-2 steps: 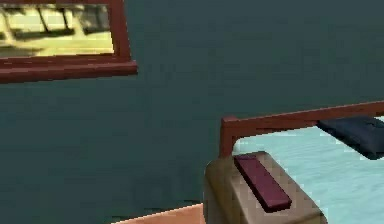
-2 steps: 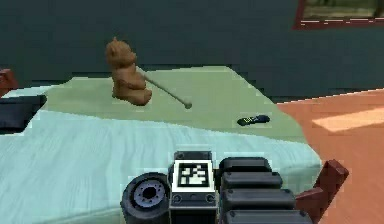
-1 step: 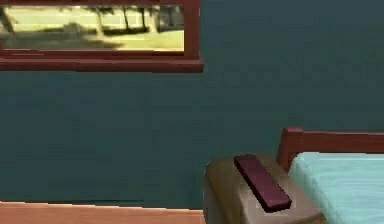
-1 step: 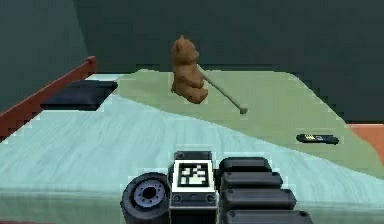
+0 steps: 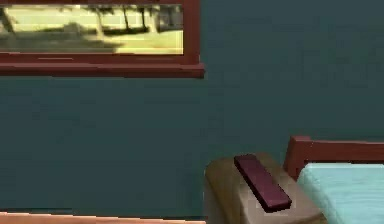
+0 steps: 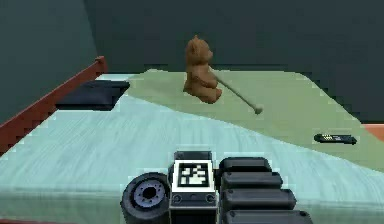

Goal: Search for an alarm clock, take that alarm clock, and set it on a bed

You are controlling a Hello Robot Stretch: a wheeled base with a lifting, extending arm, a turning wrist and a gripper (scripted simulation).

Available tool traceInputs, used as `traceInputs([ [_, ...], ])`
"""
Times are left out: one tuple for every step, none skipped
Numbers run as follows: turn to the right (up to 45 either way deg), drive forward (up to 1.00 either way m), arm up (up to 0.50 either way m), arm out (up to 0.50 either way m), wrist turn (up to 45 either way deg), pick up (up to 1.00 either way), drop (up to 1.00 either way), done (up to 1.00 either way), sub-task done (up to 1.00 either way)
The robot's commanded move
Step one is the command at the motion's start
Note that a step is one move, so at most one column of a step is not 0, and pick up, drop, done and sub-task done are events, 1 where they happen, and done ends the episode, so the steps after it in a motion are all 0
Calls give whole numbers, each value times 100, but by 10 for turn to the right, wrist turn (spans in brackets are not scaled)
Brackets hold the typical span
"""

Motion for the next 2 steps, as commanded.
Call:
traceInputs([
  [-450, 0, 0, 0, 0, 0, 0, 0, 0],
  [-450, 0, 0, 0, 0, 0, 0, 0, 0],
])
